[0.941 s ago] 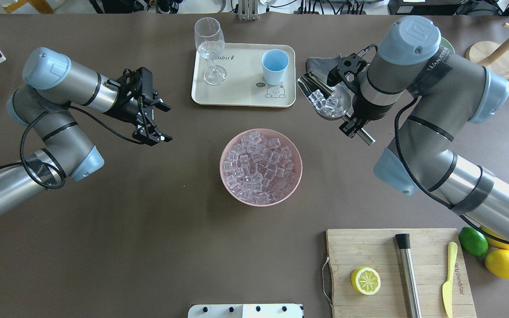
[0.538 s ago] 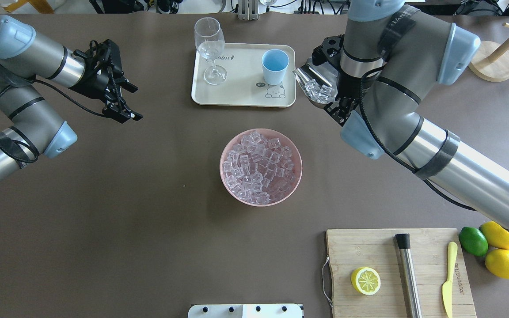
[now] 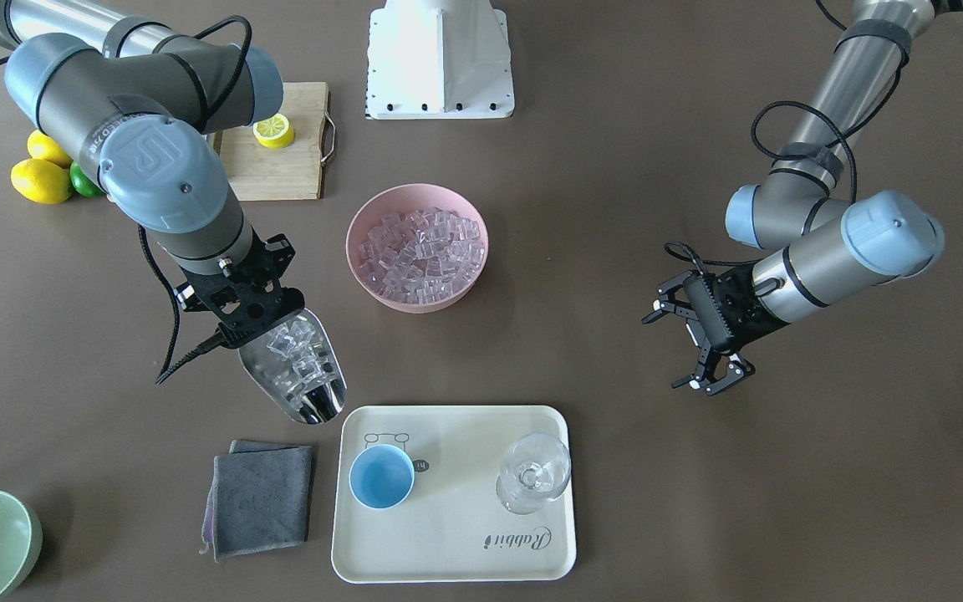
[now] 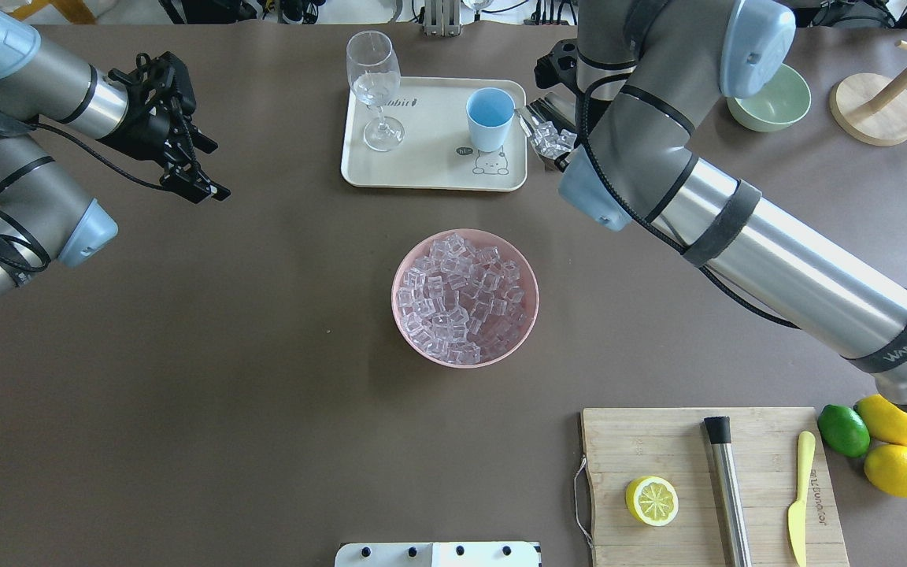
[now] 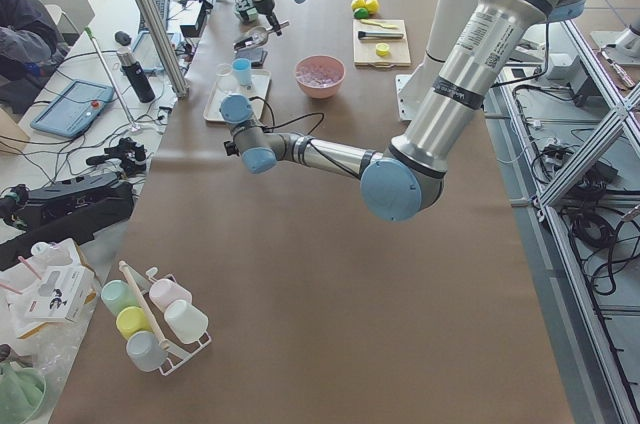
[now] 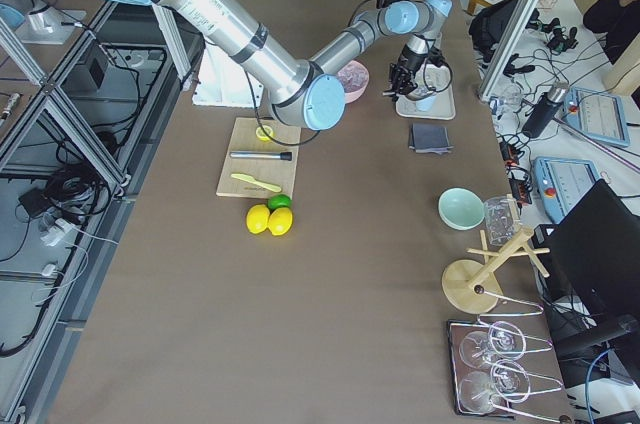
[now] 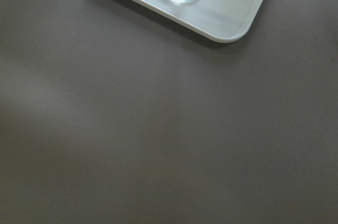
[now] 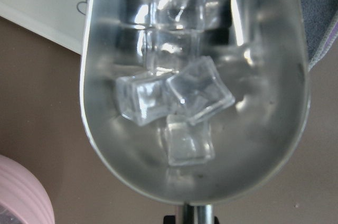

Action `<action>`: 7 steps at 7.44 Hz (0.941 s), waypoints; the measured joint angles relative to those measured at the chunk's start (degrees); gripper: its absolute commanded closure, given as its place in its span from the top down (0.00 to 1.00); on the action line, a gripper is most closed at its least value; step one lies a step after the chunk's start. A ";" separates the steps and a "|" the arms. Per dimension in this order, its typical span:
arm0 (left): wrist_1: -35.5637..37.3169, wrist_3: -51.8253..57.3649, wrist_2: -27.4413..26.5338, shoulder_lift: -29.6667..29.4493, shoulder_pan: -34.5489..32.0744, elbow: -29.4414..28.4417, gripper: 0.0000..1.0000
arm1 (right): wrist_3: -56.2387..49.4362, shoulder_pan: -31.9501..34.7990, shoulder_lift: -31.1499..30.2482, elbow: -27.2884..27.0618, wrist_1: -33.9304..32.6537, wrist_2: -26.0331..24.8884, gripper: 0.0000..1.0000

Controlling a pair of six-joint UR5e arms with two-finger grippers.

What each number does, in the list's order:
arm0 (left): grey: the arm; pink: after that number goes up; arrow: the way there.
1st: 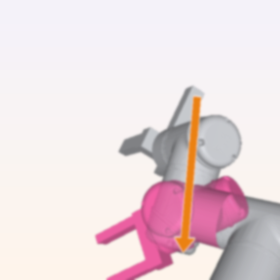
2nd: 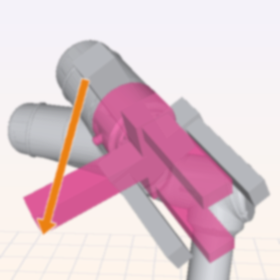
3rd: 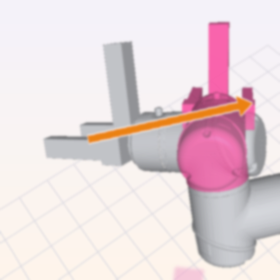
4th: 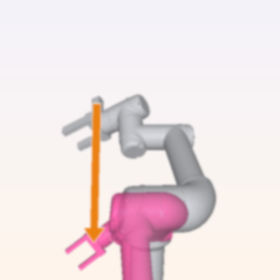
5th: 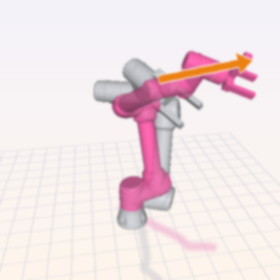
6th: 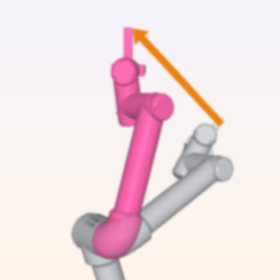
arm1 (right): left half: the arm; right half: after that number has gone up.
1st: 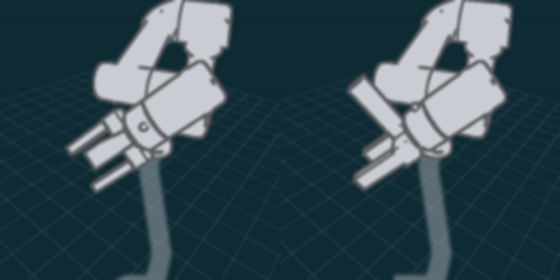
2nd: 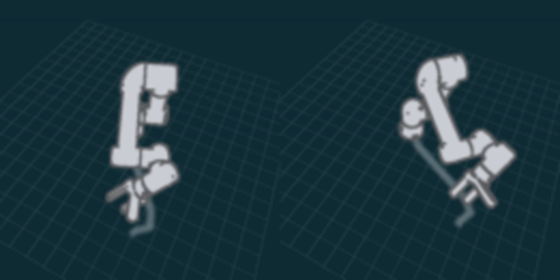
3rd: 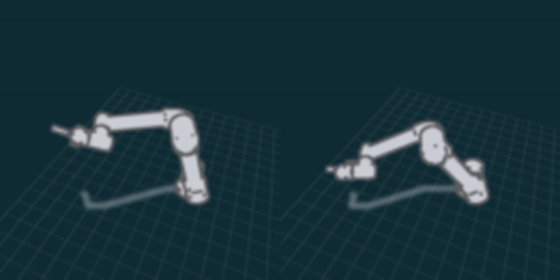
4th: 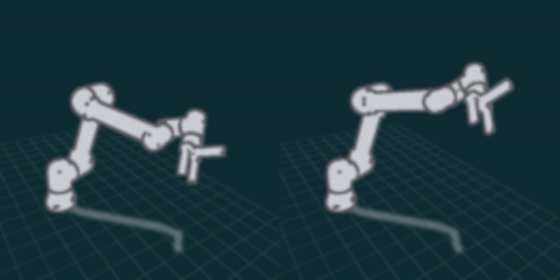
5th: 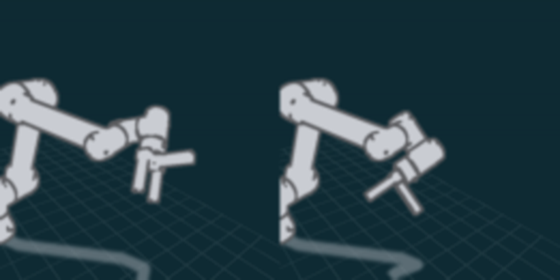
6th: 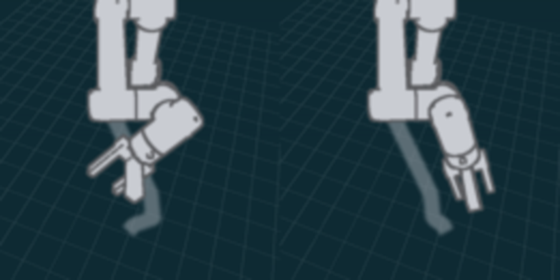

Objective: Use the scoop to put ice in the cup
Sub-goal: 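Carry the scoop to the light-blue cup with the right gripper, then tilt the scoop over the light-blue cup to pour the ice in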

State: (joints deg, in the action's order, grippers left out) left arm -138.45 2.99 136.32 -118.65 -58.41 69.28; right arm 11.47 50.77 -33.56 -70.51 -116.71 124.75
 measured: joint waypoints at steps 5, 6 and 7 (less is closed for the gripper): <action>2.37 0.00 0.37 0.87 -1.41 -0.03 0.98 | -0.51 0.71 6.76 3.03 -13.41 2.37 0.00; 2.42 0.00 0.70 1.23 -1.53 -0.03 0.98 | -1.53 0.61 7.70 4.03 -15.46 3.13 0.00; 2.72 0.00 0.87 1.55 -1.68 -0.02 0.98 | -3.14 0.46 8.75 5.17 -16.83 3.53 0.00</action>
State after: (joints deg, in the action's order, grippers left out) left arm -135.73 2.99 137.19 -117.11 -60.10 69.26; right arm 8.33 51.23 -24.80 -65.34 -133.54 128.28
